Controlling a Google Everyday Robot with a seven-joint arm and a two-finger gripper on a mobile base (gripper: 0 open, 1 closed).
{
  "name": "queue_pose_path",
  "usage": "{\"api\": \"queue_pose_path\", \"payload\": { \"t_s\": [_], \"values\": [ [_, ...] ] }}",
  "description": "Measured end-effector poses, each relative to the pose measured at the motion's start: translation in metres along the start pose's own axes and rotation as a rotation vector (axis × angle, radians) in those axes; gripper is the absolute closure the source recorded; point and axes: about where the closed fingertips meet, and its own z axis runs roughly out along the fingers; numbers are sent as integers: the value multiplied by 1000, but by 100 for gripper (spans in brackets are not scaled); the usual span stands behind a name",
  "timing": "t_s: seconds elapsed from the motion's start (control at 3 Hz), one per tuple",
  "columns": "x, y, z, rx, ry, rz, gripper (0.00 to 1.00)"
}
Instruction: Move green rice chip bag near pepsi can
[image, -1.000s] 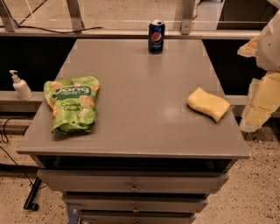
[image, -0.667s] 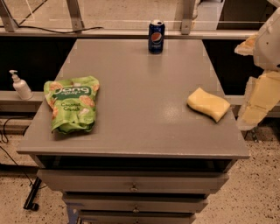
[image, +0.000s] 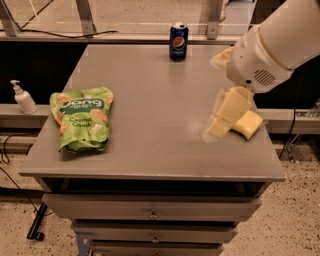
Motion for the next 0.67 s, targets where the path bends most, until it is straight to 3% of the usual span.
{"api": "queue_pose_path", "payload": {
  "t_s": [0.33, 0.67],
  "values": [
    [-50, 9, 44, -93, -204, 8, 0],
    [-68, 15, 43, -118, -260, 20, 0]
  ]
}}
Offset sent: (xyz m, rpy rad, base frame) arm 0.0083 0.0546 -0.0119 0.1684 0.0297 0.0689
